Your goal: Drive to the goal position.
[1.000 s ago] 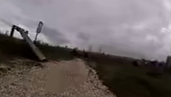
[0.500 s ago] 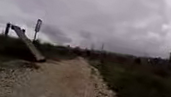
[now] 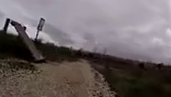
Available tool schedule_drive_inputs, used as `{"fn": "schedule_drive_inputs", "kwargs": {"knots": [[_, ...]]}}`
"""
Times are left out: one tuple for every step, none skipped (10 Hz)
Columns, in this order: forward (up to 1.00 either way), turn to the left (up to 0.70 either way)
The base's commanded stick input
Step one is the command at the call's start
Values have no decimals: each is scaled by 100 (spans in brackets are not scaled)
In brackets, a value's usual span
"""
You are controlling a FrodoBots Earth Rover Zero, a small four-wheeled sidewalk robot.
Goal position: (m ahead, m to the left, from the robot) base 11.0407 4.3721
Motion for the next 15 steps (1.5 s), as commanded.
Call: {"fn": "schedule_drive_inputs", "kwargs": {"knots": [[70,0],[70,0],[70,0],[70,0],[70,0],[70,0],[70,0],[70,0],[70,0],[70,0],[70,0],[70,0],[70,0],[70,0],[70,0]]}}
